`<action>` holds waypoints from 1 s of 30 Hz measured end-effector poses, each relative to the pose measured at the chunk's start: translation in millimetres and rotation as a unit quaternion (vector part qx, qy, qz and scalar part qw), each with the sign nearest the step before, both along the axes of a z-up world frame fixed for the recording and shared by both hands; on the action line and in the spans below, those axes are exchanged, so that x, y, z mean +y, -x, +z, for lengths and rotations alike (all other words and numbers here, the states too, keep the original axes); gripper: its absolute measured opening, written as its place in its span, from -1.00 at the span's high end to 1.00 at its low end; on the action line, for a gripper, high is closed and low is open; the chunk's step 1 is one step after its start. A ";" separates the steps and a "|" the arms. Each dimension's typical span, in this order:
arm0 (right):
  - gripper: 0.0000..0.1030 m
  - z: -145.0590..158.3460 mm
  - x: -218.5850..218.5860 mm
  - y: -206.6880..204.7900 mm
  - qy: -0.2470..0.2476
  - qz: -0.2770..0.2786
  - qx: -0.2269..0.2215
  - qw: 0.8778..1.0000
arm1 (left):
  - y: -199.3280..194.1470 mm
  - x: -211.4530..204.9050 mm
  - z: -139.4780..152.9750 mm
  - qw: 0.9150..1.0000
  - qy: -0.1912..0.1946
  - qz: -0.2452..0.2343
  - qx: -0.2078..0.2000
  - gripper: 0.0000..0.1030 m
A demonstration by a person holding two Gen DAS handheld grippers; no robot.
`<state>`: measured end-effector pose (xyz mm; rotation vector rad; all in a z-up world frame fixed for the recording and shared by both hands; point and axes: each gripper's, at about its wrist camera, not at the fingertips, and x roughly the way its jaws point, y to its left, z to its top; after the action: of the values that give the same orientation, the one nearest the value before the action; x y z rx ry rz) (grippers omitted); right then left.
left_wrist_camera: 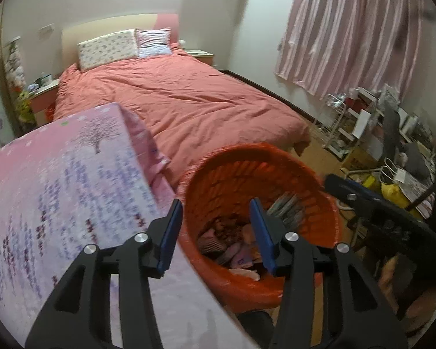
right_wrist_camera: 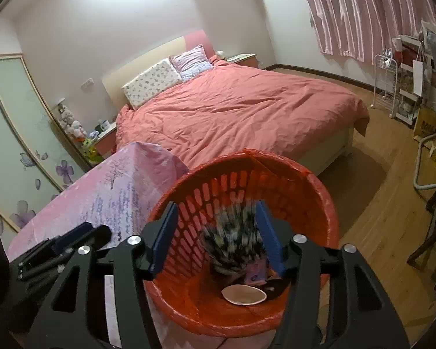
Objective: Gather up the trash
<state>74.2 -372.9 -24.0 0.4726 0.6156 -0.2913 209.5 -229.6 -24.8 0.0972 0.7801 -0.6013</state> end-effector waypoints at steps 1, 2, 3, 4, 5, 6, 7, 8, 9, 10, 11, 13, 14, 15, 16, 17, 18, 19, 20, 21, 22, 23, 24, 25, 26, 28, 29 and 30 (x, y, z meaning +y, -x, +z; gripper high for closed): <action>-0.25 0.6 0.2 3.4 0.005 -0.002 0.000 1.000 | 0.7 6.1 1.6 1.000 -0.002 0.005 -0.004 -0.03; -0.26 2.0 0.8 6.4 0.010 -0.004 0.001 1.000 | 3.9 13.6 3.3 1.000 -0.004 0.012 -0.011 -0.07; -0.28 5.3 6.1 11.8 0.017 -0.005 0.000 1.000 | 8.3 21.5 6.0 1.000 -0.004 0.017 -0.019 -0.13; -0.35 6.3 3.7 13.9 0.021 -0.007 0.000 1.000 | 12.9 29.1 9.0 0.999 -0.006 0.022 -0.028 -0.16; -0.37 10.6 10.9 21.6 0.027 -0.011 -0.003 1.000 | 18.4 35.3 12.5 0.999 -0.006 0.026 -0.036 -0.25; -0.38 12.8 13.9 23.9 0.032 -0.011 -0.006 0.999 | 25.7 44.9 16.6 0.998 -0.007 0.033 -0.048 -0.36; -0.42 15.6 17.3 28.0 0.039 -0.011 -0.008 0.999 | 30.8 49.9 20.5 0.998 -0.009 0.039 -0.056 -0.42; -0.53 18.9 23.4 32.6 0.048 -0.012 -0.009 0.999 | 40.6 63.0 26.3 0.996 -0.009 0.049 -0.070 -0.52; -0.61 23.0 31.6 40.1 0.062 -0.019 -0.009 0.998 | 46.2 69.5 29.6 0.996 -0.009 0.054 -0.076 -0.63; -0.76 26.5 37.5 43.9 0.071 -0.023 -0.009 0.997 | 53.8 79.2 34.2 0.994 -0.009 0.062 -0.086 -0.68; -0.79 31.3 48.6 53.3 0.085 -0.025 -0.013 0.996 | 62.9 89.5 39.0 0.993 -0.011 0.073 -0.097 -0.76; -0.93 35.8 61.1 63.4 0.103 -0.028 -0.015 0.994 | 79.3 107.4 44.1 0.989 -0.014 0.091 -0.113 -0.86; -0.94 40.0 71.7 72.8 0.115 -0.028 -0.020 0.993 | 89.6 118.2 45.6 0.987 -0.017 0.100 -0.122 -0.91; -0.95 42.1 78.4 79.2 0.123 -0.027 -0.022 0.992 | 96.6 127.1 47.5 0.986 -0.020 0.109 -0.127 -0.92; -0.95 44.4 86.6 84.7 0.131 -0.024 -0.022 0.991 | 104.8 136.8 48.0 0.983 -0.026 0.120 -0.134 -0.92; -0.95 46.9 94.5 90.2 0.138 -0.017 -0.024 0.990 | 114.4 146.0 48.5 0.981 -0.032 0.132 -0.140 -0.92; -0.95 49.8 104.3 99.5 0.143 -0.009 -0.034 0.989 | 125.3 156.3 48.1 0.978 -0.037 0.143 -0.147 -0.92; -0.95 50.4 111.1 107.0 0.147 -0.006 -0.042 0.988 | 134.0 164.4 47.7 0.976 -0.040 0.152 -0.153 -0.92; -0.96 51.4 118.3 113.9 0.152 -0.005 -0.049 0.987 | 140.8 170.8 47.2 0.974 -0.042 0.161 -0.156 -0.92; -0.96 52.2 126.8 121.8 0.160 -0.006 -0.056 0.986 | 150.2 179.1 46.3 0.971 -0.043 0.171 -0.160 -0.92; -0.96 52.0 132.9 127.0 0.165 -0.003 -0.060 0.985 | 156.2 184.0 45.6 0.970 -0.043 0.178 -0.161 -0.92; -0.96 51.5 139.8 131.3 0.172 -0.002 -0.062 0.983 | 164.4 191.5 44.2 0.968 -0.042 0.187 -0.161 -0.92; -0.96 50.2 149.9 136.8 0.191 -0.014 -0.062 0.980 | 170.1 196.6 42.6 0.968 -0.041 0.192 -0.159 -0.92; -0.96 48.6 157.5 141.6 0.209 -0.028 -0.060 0.976 | 176.6 202.0 40.9 0.967 -0.040 0.198 -0.156 -0.92; -0.96 47.7 162.0 142.3 0.220 -0.036 -0.059 0.973 | 183.4 207.3 38.5 0.966 -0.039 0.206 -0.152 -0.92; -0.96 43.6 174.9 146.7 0.241 -0.052 -0.054 0.968 | 193.8 216.0 35.5 0.964 -0.035 0.218 -0.146 -0.93; -0.96 42.4 178.5 148.1 0.239 -0.053 -0.052 0.968 | 199.0 220.3 34.8 0.964 -0.032 0.223 -0.143 -0.93; -0.96 41.6 181.6 149.6 0.237 -0.053 -0.051 0.969 | 203.8 223.5 33.9 0.963 -0.029 0.226 -0.142 -0.92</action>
<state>-75.5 -191.3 17.6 0.0573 0.4016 -0.4989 5.6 -6.1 9.1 0.0537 0.5143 -0.1246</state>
